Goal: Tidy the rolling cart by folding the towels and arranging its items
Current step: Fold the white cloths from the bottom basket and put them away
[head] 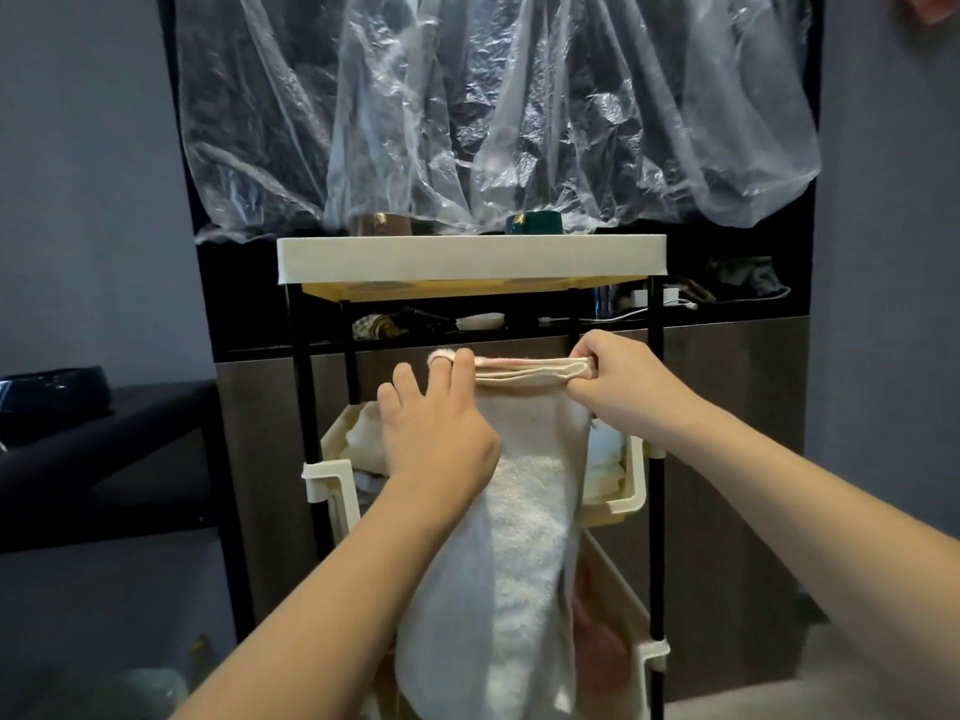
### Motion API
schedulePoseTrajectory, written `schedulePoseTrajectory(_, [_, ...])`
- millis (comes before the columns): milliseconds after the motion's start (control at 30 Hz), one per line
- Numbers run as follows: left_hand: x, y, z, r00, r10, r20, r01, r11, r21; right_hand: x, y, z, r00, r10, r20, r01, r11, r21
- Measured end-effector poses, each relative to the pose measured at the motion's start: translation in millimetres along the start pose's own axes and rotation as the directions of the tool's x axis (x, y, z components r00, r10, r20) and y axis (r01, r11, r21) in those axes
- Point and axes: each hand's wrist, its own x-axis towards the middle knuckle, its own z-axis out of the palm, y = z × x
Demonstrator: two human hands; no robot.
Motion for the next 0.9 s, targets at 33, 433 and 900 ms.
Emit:
schedulePoseTrajectory(33, [5,0,3,1.000,0.003,-0.011,-0.002,1.000,0.011,4,1,3,1.000,0.024,0.004,-0.024,0.997,0.067])
schedulePoseTrajectory(433, [106,12,84,0.977,-0.072,0.200,0.020,0.968,0.249,125,44,57,0.938,0.332,0.103,-0.348,0.898,0.268])
schedulePoseTrajectory(900, [35,2,29,0.733,0.484,0.478,-0.175,0.813,-0.555,63,52,59,0.990,0.130,0.058,-0.120,0.981,-0.154])
